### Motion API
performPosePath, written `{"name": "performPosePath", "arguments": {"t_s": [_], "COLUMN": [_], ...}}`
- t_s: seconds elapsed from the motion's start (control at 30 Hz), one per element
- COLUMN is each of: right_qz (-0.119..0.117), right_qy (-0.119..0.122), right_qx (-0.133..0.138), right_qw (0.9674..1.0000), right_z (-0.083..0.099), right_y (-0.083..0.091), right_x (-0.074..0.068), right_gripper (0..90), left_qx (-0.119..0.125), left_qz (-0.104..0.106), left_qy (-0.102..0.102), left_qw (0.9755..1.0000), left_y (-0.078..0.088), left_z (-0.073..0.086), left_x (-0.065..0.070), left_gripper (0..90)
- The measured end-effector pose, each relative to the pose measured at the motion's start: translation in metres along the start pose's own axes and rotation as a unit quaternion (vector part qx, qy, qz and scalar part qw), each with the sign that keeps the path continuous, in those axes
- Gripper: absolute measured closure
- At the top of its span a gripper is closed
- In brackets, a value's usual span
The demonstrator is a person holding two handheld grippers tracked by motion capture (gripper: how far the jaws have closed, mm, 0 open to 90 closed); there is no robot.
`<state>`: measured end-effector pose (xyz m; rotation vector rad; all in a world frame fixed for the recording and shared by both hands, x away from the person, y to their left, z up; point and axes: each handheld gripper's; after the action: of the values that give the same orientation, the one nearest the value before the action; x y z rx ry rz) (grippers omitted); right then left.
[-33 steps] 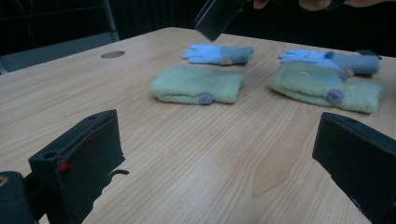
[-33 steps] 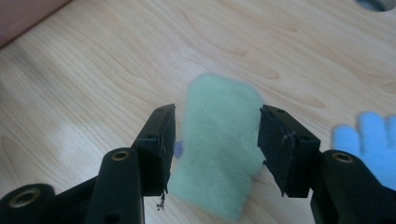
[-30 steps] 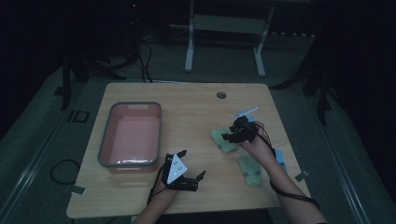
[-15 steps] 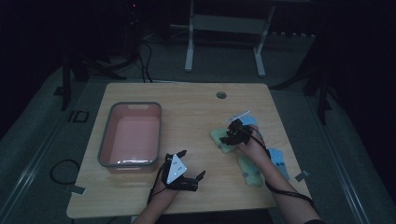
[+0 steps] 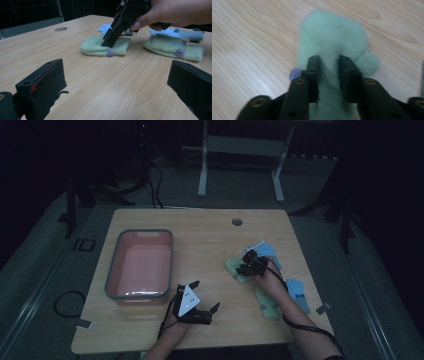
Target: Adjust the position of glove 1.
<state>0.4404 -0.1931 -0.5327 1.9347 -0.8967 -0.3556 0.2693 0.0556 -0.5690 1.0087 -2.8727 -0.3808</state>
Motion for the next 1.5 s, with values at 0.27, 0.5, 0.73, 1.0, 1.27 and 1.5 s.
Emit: {"name": "performPosePath", "arguments": {"t_s": [0.27,0.5,0.73,1.0,1.27,1.5], "right_qz": [0.019,0.022,0.036,0.038,0.013,0.061], "right_qy": [-0.006,-0.019,-0.062,-0.099,-0.169,-0.182], "right_qx": [-0.014,-0.002,0.008,0.025,0.025,0.026], "right_qw": [0.9997,0.9996,0.9974,0.9941,0.9852,0.9810], "right_z": [-0.006,-0.017,-0.025,-0.016,0.008,0.028], "right_y": [0.004,0.034,0.065,0.090,0.085,0.070], "right_x": [-0.006,-0.014,-0.028,-0.059,-0.071,-0.093], "right_gripper": [83.3,83.7,84.0,84.0,84.0,84.0], "left_qx": [0.002,0.001,-0.001,0.000,-0.002,-0.003], "left_qz": [-0.005,-0.006,-0.011,-0.015,-0.018,-0.017], "left_qy": [0.001,0.002,0.001,0.005,-0.001,0.005], "left_qw": [1.0000,1.0000,0.9999,0.9999,0.9998,0.9998], "left_y": [0.000,0.000,0.000,0.002,0.001,0.002], "left_z": [0.000,0.000,0.000,0.000,0.000,0.001], "left_x": [0.000,0.000,0.001,-0.001,0.000,0.000], "left_gripper": [1.8,1.8,1.8,1.8,1.8,1.8]}}
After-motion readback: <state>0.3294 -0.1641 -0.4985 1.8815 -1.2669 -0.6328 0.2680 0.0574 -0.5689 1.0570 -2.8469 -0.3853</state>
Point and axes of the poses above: each handheld gripper's, and its own axes: y roughly backward along the jaws, z roughly out of its underside, x roughly to its right, and after that the axes turned 7 degrees about z, right-handed
